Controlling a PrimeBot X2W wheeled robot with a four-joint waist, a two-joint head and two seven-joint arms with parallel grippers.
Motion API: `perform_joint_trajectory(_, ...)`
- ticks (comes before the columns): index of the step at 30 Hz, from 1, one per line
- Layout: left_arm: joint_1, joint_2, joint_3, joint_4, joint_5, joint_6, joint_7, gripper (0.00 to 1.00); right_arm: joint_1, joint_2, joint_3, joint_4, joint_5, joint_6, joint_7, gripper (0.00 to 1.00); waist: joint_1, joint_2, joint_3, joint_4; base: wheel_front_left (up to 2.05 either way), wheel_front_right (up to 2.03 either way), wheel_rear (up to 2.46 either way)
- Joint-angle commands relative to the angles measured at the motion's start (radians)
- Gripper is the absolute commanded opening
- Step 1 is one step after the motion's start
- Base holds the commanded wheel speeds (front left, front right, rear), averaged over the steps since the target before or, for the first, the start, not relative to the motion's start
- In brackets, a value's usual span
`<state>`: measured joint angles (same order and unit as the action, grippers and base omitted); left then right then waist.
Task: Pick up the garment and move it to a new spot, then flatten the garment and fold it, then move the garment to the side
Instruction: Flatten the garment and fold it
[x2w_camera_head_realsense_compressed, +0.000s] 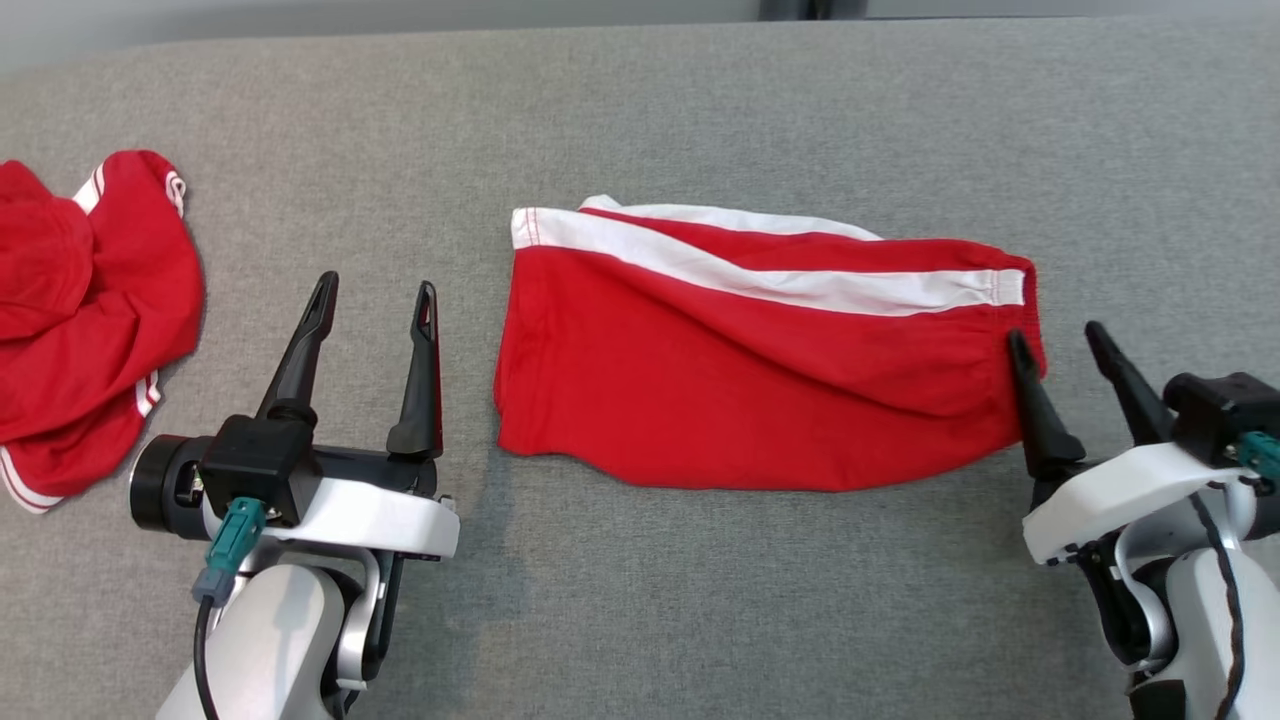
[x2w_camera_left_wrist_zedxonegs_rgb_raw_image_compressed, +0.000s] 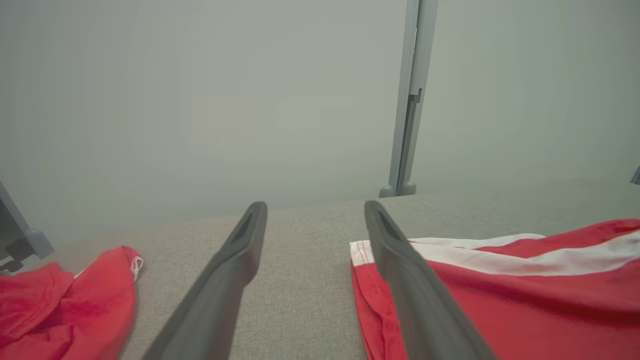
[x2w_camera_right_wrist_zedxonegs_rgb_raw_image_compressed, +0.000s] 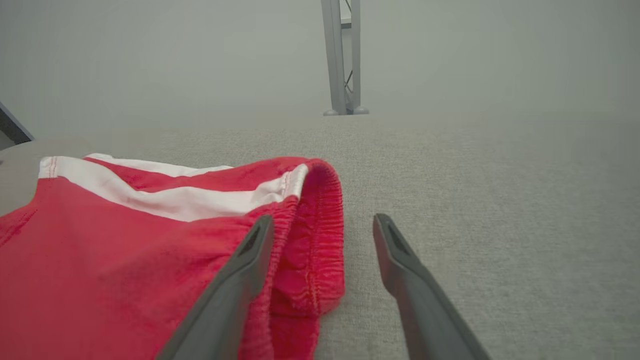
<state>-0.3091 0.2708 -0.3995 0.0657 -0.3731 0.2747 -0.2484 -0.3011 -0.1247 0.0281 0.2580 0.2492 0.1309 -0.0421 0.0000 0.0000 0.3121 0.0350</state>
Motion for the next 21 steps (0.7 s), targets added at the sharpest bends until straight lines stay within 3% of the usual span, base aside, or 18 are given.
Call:
perform_joint_trajectory(1,-0.015,0.002,0.003,0.004,0.002,0.0,-0.007,1.0,-0.01,-0.007,0.005,0.017,0.006,0.0,0.005,1.0,0.0,0.0,0.013,0.011,0.0,0.0,0.0)
perform_joint_trajectory(12,-0.046,-0.022,-0.001,0.036,0.013,-0.018,-0.013,1.0,-0.06,-0.014,0.054,0.188,0.097,0.0,0.009,1.0,0.0,0.0,0.054,0.025,0.0,0.0,0.0)
perform_joint_trajectory(13,-0.05,-0.024,-0.001,0.038,0.014,-0.02,-0.014,1.0,-0.065,-0.015,0.064,0.197,0.112,0.0,0.011,0.89,0.0,0.0,0.057,0.024,0.0,0.0,0.0)
perform_joint_trajectory(14,-0.053,-0.025,-0.001,0.041,0.015,-0.021,-0.014,1.0,-0.069,-0.016,0.074,0.206,0.126,0.0,0.016,0.45,0.0,0.0,0.059,0.023,0.0,0.0,0.0)
perform_joint_trajectory(16,-0.055,-0.028,0.0,0.045,0.016,-0.025,-0.015,1.0,-0.076,-0.021,0.085,0.214,0.153,0.0,0.005,0.0,0.0,0.0,0.062,0.021,0.0,0.0,0.0)
perform_joint_trajectory(21,-0.057,-0.028,0.005,0.055,0.023,-0.029,-0.015,1.0,-0.077,-0.055,0.076,0.226,0.208,-0.003,-0.01,0.0,0.0,0.0,0.058,0.006,0.0,0.0,0.0)
